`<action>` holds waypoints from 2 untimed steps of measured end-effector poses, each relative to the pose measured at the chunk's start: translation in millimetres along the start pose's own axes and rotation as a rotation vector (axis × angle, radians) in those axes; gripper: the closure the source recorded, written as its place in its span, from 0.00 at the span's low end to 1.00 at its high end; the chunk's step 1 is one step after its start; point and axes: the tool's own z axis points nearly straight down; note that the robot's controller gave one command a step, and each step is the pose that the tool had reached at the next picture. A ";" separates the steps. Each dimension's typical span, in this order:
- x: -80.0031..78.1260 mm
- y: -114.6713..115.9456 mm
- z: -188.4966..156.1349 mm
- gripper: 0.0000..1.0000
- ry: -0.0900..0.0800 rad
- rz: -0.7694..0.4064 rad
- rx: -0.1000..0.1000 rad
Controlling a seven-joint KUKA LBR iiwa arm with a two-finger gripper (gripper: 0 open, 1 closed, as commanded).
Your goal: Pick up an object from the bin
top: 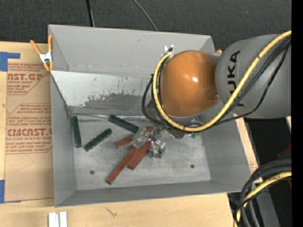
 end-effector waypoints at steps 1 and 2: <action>-4.9 -1.7 -5.7 1.00 0.000 -0.016 0.000; -2.3 -11.7 -13.6 1.00 -0.010 -0.072 0.004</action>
Offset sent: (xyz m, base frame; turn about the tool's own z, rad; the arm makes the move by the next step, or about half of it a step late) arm 0.0086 0.0379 -0.0967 -0.2714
